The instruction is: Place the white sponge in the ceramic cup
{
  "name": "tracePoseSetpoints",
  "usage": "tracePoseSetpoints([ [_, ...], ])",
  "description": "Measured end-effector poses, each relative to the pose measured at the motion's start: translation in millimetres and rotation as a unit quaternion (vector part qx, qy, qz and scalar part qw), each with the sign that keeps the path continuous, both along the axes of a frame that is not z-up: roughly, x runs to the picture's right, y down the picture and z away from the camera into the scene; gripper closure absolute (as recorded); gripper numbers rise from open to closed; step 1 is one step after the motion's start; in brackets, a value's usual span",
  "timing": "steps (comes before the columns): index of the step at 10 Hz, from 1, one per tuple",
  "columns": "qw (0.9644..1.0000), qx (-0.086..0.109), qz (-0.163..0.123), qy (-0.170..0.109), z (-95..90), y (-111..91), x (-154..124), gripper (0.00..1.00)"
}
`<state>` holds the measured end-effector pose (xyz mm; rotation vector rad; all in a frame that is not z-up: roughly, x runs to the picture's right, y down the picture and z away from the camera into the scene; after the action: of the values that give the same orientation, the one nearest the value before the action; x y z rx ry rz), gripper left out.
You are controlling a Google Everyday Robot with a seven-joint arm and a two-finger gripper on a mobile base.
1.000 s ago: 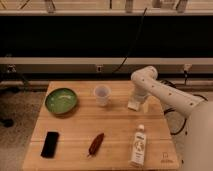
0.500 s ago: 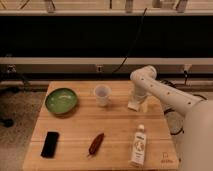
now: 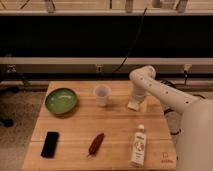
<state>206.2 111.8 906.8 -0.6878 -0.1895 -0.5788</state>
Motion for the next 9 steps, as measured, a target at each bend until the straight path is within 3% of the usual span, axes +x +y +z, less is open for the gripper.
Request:
tracePoseSetpoints([
  [9,1.0,-0.007,0.003,0.002,6.5,1.7,0.8,0.24],
])
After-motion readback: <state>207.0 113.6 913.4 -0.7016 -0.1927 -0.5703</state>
